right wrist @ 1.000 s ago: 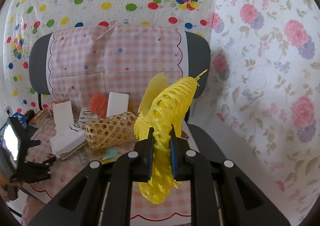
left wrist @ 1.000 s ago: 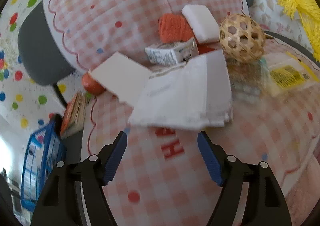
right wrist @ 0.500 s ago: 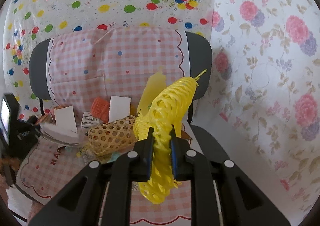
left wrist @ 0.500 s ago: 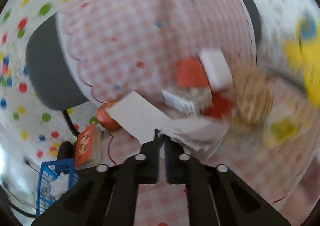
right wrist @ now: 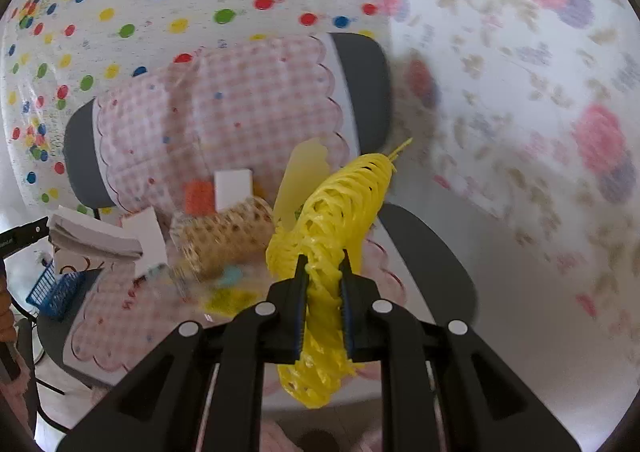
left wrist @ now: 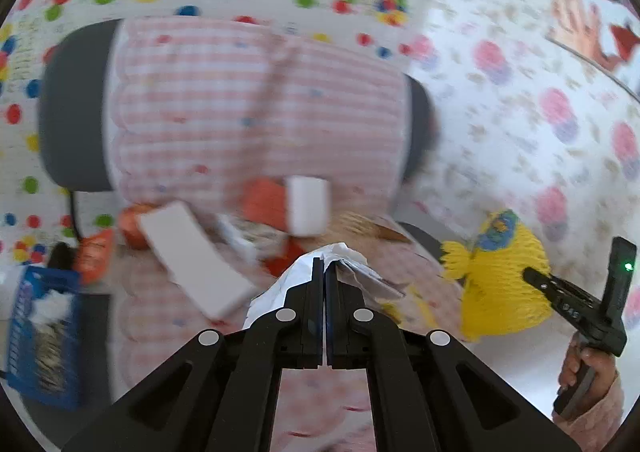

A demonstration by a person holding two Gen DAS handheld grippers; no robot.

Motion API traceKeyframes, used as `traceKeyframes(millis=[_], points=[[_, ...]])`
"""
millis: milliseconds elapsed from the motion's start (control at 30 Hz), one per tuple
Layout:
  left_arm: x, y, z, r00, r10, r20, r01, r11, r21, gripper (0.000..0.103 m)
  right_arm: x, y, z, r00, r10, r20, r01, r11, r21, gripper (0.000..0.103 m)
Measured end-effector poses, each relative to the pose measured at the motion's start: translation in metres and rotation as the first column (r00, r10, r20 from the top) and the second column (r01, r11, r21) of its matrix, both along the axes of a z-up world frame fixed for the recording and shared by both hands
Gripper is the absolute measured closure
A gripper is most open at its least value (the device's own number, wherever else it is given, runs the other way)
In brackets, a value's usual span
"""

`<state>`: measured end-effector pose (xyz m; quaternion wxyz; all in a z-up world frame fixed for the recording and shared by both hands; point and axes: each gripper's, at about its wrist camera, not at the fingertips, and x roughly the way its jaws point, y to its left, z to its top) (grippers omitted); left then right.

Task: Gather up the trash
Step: 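Lift the yellow net with the right tool while the left tool grasps the white paper stack, then carry both held items over the pink bin and open both tools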

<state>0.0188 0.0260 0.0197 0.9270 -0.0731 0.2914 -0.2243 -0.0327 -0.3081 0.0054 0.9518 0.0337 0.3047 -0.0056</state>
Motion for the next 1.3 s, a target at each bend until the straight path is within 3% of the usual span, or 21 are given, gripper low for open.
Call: traceKeyframes(millis=[100, 233, 467, 733, 833, 967, 1200, 1300], points=[[-0.021, -0.041, -0.013, 0.995, -0.096, -0.005, 0.096, 0.995, -0.009, 0.102, -0.034, -0.019, -0.008, 0.998, -0.055, -0.021, 0.055, 0.998, -0.007, 0.089], [-0.048, -0.102, -0.032, 0.968, -0.250, -0.017, 0.250, 0.968, -0.014, 0.102, -0.085, -0.045, -0.023, 0.984, -0.162, -0.069, 0.160, 0.986, -0.037, 0.089], [-0.081, -0.192, -0.069, 0.887, -0.457, -0.067, 0.459, 0.888, 0.018, 0.102, -0.149, -0.074, -0.063, 0.935, -0.317, -0.161, 0.305, 0.948, -0.095, 0.089], [-0.096, -0.249, -0.109, 0.844, -0.528, -0.094, 0.534, 0.843, 0.069, 0.102, -0.170, -0.103, -0.121, 0.889, -0.372, -0.267, 0.376, 0.926, -0.037, 0.086], [-0.094, -0.263, -0.124, 0.827, -0.550, -0.116, 0.560, 0.825, 0.080, 0.102, -0.167, -0.110, -0.137, 0.877, -0.371, -0.307, 0.380, 0.925, -0.033, 0.079], [-0.089, -0.286, -0.150, 0.795, -0.579, -0.183, 0.598, 0.799, 0.070, 0.102, -0.168, -0.122, -0.152, 0.862, -0.377, -0.340, 0.401, 0.916, 0.001, 0.074], [-0.091, -0.315, -0.177, 0.756, -0.603, -0.256, 0.644, 0.755, 0.123, 0.099, -0.170, -0.129, -0.159, 0.855, -0.378, -0.353, 0.419, 0.907, 0.044, 0.062], [-0.092, -0.321, -0.180, 0.743, -0.611, -0.271, 0.657, 0.744, 0.123, 0.091, -0.172, -0.134, -0.155, 0.854, -0.393, -0.341, 0.431, 0.901, 0.042, 0.062]])
